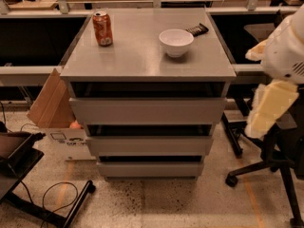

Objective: Open top drawer

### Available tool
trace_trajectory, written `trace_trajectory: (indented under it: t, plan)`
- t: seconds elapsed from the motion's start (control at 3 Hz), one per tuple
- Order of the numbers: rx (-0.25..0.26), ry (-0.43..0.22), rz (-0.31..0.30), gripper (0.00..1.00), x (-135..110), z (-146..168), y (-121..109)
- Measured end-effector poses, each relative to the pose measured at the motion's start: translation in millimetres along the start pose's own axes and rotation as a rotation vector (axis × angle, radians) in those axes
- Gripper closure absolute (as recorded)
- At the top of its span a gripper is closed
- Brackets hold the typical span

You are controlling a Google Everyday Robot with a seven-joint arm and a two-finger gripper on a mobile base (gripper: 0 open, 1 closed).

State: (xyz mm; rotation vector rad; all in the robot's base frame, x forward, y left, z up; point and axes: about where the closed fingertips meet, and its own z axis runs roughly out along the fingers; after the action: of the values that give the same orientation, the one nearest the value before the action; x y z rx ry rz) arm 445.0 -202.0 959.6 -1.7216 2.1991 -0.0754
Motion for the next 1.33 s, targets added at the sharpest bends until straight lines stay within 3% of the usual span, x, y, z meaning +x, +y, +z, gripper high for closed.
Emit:
trace_trajectory:
  t: [0.33, 0.67, 1.0, 1.33]
  plan:
    - [-0.004, -0.053, -0.004, 0.0, -13, 58, 9]
    - [0.027, -0.07, -0.023, 0.0, -28, 121, 2]
    - [0.089, -0.048, -0.053, 0.0, -39, 168, -20]
    - [0.168, 0.058, -0.121, 0.0, -37, 208, -55]
